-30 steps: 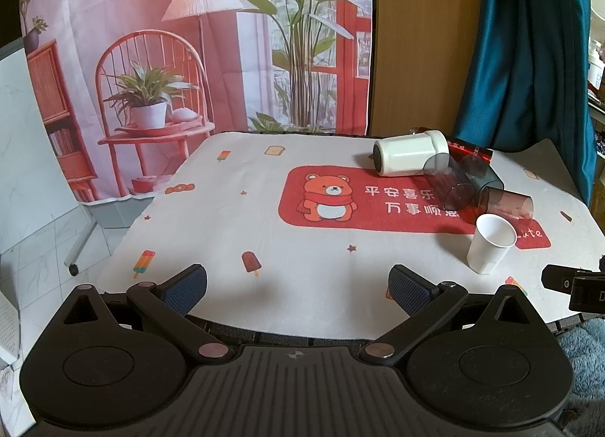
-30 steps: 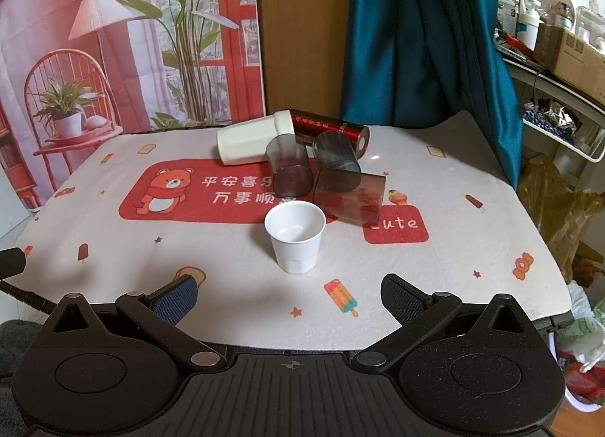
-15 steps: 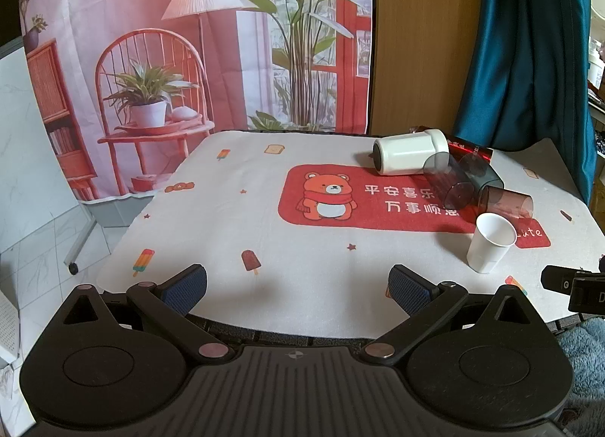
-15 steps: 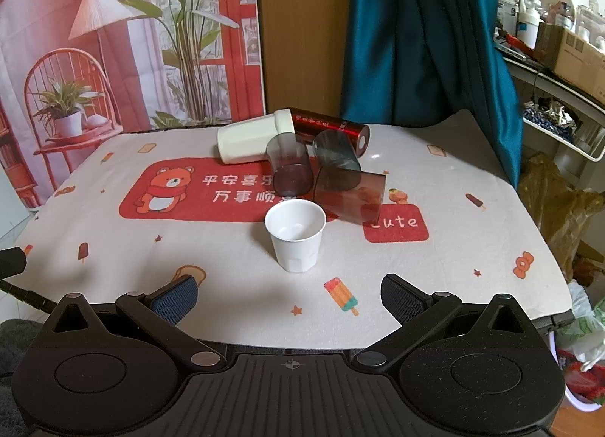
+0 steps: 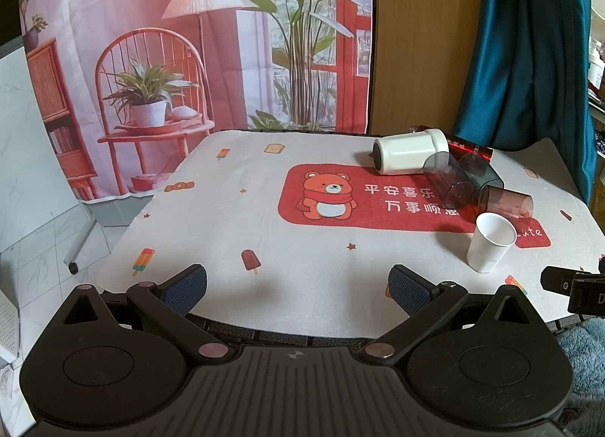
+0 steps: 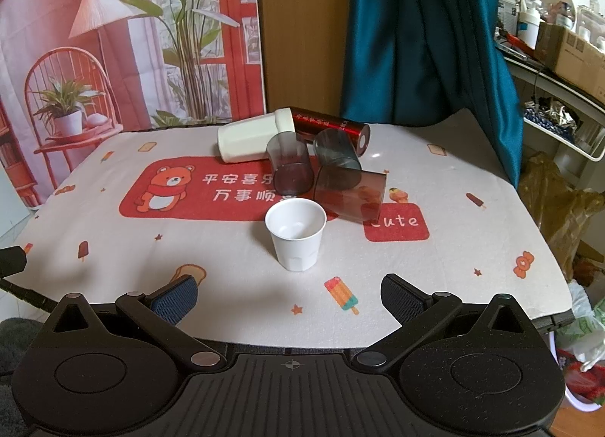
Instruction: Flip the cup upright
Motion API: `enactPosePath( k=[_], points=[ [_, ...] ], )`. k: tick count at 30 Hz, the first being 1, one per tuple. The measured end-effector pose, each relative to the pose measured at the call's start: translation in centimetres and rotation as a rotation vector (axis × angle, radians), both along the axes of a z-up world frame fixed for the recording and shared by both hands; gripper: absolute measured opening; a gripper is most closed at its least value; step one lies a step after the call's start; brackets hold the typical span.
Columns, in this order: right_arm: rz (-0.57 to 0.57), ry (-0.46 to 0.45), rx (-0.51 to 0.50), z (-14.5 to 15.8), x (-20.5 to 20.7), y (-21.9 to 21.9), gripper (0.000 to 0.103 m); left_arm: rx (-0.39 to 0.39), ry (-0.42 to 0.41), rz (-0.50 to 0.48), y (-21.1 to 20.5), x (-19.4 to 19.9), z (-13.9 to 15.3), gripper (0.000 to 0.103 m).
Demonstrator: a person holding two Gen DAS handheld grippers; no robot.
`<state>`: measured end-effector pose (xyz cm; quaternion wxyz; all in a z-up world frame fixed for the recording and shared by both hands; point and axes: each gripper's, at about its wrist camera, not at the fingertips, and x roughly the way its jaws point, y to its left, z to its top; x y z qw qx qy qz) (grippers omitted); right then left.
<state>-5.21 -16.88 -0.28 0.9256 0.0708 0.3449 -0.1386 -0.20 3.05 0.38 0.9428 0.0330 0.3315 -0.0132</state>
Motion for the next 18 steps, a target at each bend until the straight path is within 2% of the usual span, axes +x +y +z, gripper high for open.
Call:
enactPosePath(
  k=[18],
  points=[
    [0.000, 0.002, 0.000, -0.21, -0.05, 0.10, 0.103, 0.000, 0.000, -0.001, 0.04, 0.00, 0.04, 0.103]
  ],
)
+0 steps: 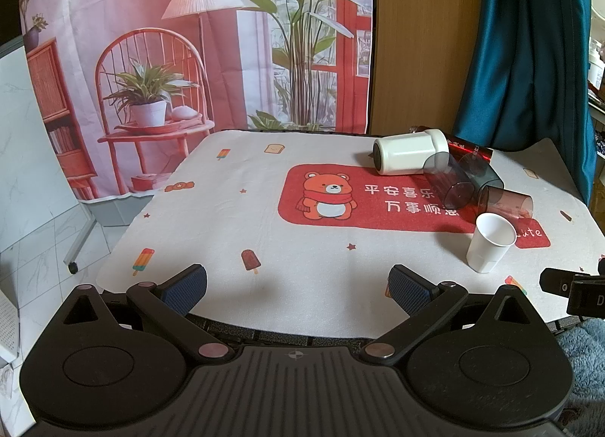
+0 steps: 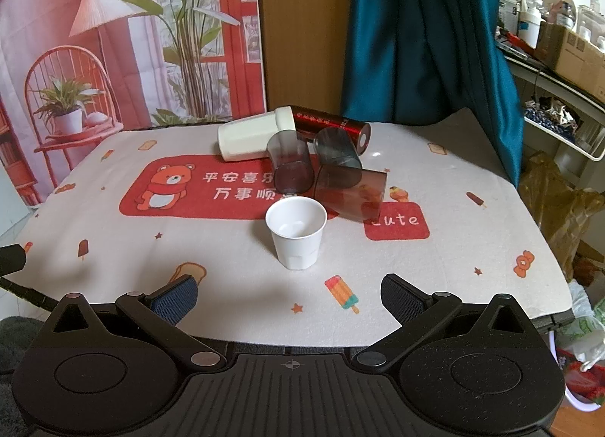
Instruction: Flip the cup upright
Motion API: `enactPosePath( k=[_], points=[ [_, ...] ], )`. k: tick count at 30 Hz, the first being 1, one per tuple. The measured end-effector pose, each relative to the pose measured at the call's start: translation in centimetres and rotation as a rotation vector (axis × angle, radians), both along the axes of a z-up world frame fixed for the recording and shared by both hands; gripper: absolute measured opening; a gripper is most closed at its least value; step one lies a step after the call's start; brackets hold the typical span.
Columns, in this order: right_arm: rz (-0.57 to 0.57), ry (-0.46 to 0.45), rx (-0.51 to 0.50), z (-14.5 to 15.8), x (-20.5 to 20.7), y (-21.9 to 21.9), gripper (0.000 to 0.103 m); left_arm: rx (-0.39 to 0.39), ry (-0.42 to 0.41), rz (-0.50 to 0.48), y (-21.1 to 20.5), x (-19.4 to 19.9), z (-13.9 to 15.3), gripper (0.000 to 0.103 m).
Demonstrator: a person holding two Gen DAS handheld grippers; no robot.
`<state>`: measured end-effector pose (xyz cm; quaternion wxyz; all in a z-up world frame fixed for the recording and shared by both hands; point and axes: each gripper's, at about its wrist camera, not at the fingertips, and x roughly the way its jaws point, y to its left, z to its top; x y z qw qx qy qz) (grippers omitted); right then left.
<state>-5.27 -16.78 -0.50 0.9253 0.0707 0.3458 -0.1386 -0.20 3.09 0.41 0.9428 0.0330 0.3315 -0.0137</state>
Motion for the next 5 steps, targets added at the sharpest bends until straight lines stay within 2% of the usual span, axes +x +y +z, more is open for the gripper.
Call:
enactPosePath(
  k=[5],
  points=[
    [0.000, 0.000, 0.000, -0.13, -0.12, 0.06, 0.103, -0.001, -0.001, 0.000, -0.06, -0.15, -0.29, 0.103]
  ],
)
